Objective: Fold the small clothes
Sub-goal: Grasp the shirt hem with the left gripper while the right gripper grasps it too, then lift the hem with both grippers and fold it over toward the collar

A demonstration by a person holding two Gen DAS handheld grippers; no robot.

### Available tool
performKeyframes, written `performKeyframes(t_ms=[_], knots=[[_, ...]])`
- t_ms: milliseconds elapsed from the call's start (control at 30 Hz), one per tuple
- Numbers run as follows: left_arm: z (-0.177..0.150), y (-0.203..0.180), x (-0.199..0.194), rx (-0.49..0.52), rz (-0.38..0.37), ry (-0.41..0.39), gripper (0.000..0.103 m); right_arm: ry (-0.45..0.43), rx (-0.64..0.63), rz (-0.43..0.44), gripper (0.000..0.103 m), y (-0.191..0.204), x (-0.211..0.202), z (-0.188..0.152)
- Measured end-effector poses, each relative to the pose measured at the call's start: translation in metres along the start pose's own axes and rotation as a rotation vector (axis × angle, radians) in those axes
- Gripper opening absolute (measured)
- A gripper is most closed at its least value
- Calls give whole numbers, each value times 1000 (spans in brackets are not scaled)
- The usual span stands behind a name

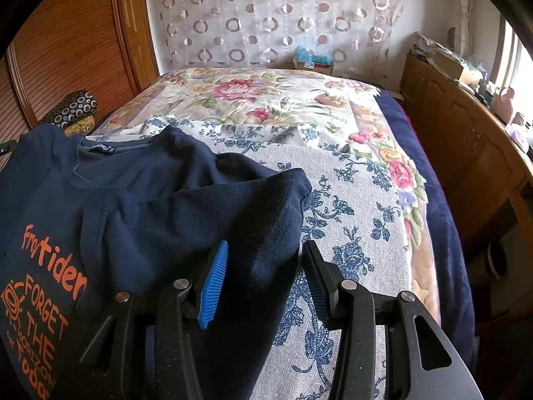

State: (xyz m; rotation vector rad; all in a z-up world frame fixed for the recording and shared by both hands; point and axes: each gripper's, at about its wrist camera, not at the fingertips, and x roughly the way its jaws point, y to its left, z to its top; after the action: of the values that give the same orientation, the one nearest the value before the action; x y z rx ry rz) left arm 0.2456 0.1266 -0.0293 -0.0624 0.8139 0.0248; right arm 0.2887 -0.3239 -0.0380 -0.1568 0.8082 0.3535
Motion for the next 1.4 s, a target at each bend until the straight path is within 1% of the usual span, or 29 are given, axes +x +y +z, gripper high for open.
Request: performKeyframes(t_ms=[233,267,300,333,367,433,567,600,633,667,700,733,767,833,967,1033,1200,1300,1400], knots=[[3,1,10,-16,-26,25,49,1,-1,-1,49,0,0,0],[3,1,11,-18,-35,29,39,1,-1,-1,49,0,0,0],[4,1,12,-21,-53,35,31,1,-1,-1,49,0,0,0],[3,0,11,-22,-75,39,18,1,-1,-1,49,0,0,0],[4,-2,9,-16,-76,37,8,1,-1,0,49,0,0,0],[3,-8,2,7,-69,18,4,1,-1,0,49,0,0,0],[2,-21,-17,32,-78,-31,3,9,-24,20,49,1,6,6],[1,-25,-22,39,-85,-43,3,13,-20,32,47,1,8,8],[0,-29,-28,47,-92,-56,3,16,-21,39,39,1,9,10],[-2,-34,-35,57,-96,-69,3,25,-29,47,34,2,10,13],[-4,-37,-39,63,-99,-78,3,33,-35,55,19,3,9,15],[-6,-41,-46,70,-105,-89,3,43,-42,68,10,6,9,16],[-9,-44,-52,75,-112,-98,3,43,-57,61,9,10,7,17],[-16,-50,-65,87,-120,-118,3,10,-80,52,9,18,-3,17],[-31,-58,-93,103,-138,-158,3,-101,-61,77,8,24,-43,14],[-42,-59,-106,102,-147,-172,3,-147,-66,97,8,28,-66,6],[-70,-56,-137,86,-163,-212,3,-250,-65,120,8,34,-121,-24],[-92,-57,-155,63,-161,-233,3,-282,-60,135,8,35,-146,-48],[-117,-48,-169,25,-161,-239,3,-295,-59,143,8,35,-161,-74]])
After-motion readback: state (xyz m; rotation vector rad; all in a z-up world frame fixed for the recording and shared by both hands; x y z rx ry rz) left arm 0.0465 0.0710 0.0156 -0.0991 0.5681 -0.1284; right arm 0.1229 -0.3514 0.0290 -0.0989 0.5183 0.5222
